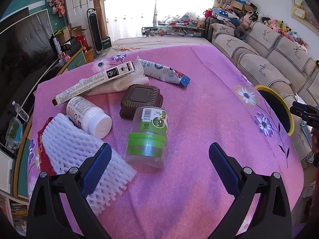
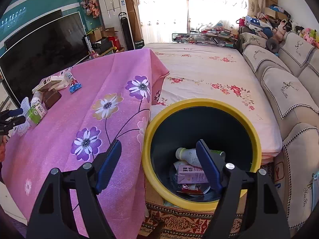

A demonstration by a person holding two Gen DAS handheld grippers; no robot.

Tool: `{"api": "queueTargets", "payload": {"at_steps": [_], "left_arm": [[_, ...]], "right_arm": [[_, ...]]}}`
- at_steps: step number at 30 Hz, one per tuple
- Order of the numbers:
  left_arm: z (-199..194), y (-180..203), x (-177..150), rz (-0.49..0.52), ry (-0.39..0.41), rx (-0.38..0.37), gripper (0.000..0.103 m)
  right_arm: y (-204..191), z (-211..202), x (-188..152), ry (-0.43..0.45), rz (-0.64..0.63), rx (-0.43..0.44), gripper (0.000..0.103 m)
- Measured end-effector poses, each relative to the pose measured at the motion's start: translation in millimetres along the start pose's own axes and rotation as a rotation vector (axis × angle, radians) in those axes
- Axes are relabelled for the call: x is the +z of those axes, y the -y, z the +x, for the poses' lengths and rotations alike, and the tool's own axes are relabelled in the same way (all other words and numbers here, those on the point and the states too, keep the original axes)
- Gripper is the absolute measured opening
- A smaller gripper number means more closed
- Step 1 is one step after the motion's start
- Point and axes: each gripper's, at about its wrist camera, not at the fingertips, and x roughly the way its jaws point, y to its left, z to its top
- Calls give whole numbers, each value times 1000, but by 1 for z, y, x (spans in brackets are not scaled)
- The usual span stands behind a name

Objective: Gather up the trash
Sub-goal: 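Grasp the clear green-lid jar with the left tool, then carry the green-lid jar over the bin and open the left tool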

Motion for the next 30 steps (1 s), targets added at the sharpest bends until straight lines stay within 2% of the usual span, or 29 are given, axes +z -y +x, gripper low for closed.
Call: {"api": "queueTargets", "payload": {"at_steps": [10, 15, 19, 24, 30], "left_arm": [[46, -8, 11, -23, -76, -33, 73], [54, -8, 9, -25, -94, -18, 66], [58, -7, 10, -19, -99, 10, 52], [58, -7, 9, -46, -99, 8, 51], [37, 19, 4, -19, -60, -13, 51]], "right_arm": [[-2, 12, 0, -16, -6, 17, 73], [-5, 17, -2, -26, -12, 28, 73], [-5, 18, -5, -28, -10, 35, 73], [0, 14, -7, -24, -3, 33, 73], [10, 4, -11, -11, 10, 20, 73]]}}
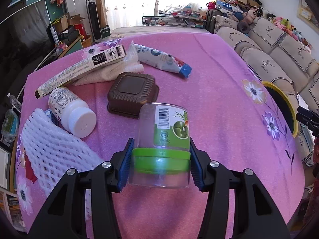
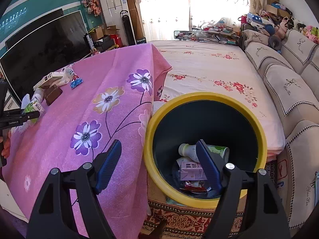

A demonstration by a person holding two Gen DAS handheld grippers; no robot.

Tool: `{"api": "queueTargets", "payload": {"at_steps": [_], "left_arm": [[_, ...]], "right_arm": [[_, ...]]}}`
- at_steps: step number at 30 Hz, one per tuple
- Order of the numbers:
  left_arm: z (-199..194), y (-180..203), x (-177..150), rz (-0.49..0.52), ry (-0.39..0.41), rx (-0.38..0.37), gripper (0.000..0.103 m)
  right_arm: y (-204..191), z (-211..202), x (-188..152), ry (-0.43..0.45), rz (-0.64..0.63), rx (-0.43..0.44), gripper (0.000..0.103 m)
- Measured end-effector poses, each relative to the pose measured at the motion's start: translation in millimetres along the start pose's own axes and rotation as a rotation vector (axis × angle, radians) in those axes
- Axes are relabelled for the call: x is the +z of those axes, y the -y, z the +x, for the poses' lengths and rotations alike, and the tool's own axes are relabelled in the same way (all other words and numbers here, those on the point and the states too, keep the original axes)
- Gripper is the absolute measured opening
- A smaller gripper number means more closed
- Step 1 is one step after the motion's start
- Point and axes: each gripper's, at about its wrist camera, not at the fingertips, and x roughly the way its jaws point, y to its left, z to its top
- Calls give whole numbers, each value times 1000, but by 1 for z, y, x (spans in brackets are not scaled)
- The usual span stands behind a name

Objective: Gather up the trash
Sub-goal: 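Carry the green-lid jar over the bin and open the left tool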

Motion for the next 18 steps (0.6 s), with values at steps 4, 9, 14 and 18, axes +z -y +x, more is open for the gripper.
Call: {"api": "queueTargets", "payload": {"at_steps": [4, 9, 14, 18], "left_arm": [[-14, 36, 2, 51, 28, -43, 51], [-19, 93, 15, 136, 37, -125, 51], [-10, 154, 36, 220, 28, -197, 51], [3, 213, 51, 301, 22, -242, 51]], "right_arm": [[9, -10, -5, 11, 17, -15, 73], [28, -33, -14, 42, 42, -57, 73], [54, -64, -24, 86, 82, -115, 73], [77, -85, -32, 114, 113, -157, 73]]}}
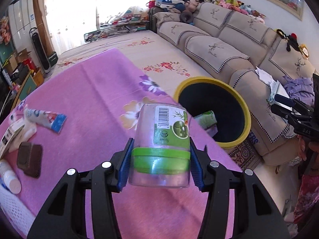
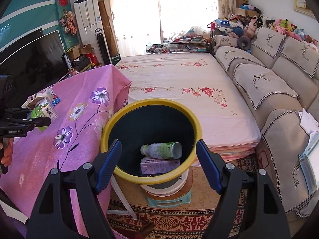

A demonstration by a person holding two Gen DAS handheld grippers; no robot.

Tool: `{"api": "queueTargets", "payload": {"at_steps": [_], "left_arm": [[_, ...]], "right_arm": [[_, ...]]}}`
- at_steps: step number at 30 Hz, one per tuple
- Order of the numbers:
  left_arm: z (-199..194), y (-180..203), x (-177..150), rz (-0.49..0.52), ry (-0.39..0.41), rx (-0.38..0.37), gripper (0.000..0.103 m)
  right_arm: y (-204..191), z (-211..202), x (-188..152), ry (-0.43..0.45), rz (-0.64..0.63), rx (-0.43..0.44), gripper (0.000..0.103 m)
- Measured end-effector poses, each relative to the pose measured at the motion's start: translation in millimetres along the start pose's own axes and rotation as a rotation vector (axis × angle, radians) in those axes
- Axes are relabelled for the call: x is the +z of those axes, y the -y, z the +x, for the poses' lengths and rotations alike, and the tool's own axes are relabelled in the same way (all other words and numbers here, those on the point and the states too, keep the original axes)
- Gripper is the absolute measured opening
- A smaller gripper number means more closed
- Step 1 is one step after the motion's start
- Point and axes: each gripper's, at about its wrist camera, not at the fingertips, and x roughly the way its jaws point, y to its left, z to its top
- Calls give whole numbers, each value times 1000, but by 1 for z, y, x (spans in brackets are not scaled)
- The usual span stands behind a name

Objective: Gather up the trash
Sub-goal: 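Carry the green-lid jar over the bin and open the left tool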

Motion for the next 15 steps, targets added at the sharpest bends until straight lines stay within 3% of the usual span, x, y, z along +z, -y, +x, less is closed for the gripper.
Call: {"api": "queueTargets", "payload": {"at_steps": [8, 15], "left_arm": [[62, 84, 50, 104, -51, -92, 50], [107, 120, 78, 113, -72, -79, 51]], "right_arm": [[35, -7, -6, 1, 42, -38, 73], [46, -3, -6, -8, 50, -44, 73]]}}
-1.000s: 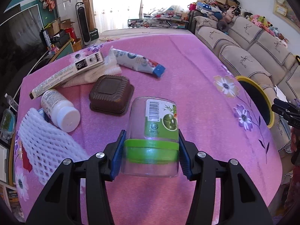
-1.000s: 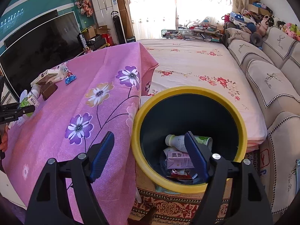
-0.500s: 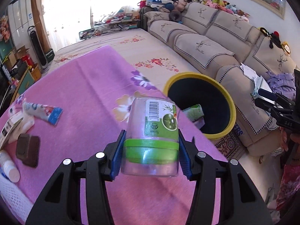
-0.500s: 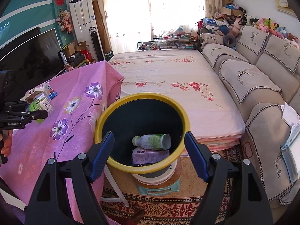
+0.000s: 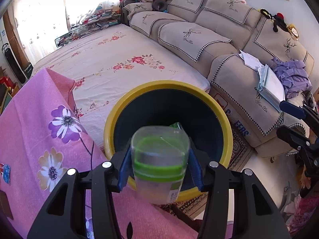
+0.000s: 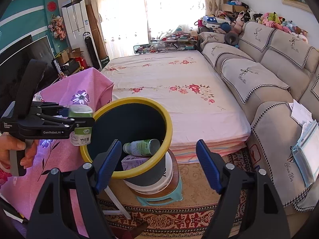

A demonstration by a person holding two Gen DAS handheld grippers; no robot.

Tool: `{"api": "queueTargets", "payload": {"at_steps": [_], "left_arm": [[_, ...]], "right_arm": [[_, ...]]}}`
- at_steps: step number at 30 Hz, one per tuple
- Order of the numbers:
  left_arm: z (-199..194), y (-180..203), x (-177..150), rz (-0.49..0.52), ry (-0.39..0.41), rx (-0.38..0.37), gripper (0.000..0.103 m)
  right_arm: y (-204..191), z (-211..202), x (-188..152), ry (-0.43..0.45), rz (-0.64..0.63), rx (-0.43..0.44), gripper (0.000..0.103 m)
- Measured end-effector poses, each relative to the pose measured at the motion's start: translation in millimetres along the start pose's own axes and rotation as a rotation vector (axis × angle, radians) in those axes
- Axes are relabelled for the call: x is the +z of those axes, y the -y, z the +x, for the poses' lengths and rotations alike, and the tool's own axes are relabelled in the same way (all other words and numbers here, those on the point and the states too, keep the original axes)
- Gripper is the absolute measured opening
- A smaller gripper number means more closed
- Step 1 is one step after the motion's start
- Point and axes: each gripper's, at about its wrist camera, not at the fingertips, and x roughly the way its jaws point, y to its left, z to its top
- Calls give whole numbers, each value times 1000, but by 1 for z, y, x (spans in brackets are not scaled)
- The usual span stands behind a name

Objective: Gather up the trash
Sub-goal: 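Carry the green-lid jar over the bin and open the left tool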

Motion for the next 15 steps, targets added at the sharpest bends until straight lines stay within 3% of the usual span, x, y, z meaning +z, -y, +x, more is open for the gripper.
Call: {"api": "queueTargets", "payload": {"at_steps": [4, 8, 12, 15], "left_arm": [[-10, -4, 8, -28, 38, 1, 67], [-60, -22, -6, -57, 131, 34, 76], [-125, -52, -45, -139, 224, 53, 84], [-172, -81, -91, -209, 284, 117, 89]], "right_arm": [[0, 2, -1, -3, -2, 12, 73], [-7, 6, -3, -10, -7, 34, 73], [-28, 13, -3, -25, -35, 76, 73], [-57, 22, 4, -40, -96, 113, 73]]}}
